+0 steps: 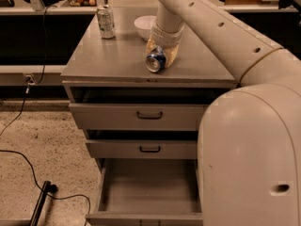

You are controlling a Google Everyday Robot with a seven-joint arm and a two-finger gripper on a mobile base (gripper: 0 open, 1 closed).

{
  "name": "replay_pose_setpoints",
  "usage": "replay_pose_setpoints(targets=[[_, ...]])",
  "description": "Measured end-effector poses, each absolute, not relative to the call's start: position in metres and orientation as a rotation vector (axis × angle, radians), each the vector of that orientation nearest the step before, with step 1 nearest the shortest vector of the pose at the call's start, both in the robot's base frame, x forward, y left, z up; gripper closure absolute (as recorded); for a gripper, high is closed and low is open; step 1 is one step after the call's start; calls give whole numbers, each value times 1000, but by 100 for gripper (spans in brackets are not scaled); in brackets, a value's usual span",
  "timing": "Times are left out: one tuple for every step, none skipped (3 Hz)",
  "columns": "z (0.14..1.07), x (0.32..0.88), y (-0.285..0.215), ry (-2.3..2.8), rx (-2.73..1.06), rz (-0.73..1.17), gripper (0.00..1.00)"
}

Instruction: Place pepsi can into bottom drawer

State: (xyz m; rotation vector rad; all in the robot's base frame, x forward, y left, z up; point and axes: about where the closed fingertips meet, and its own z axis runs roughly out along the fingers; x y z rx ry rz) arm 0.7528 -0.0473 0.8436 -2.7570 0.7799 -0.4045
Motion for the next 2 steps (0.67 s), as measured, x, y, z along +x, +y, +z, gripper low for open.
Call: replay_pose_setpoints(targets=[[848,737,-53,868,-2745,-360,89],[873,690,-112,1198,-2639,-420,100]])
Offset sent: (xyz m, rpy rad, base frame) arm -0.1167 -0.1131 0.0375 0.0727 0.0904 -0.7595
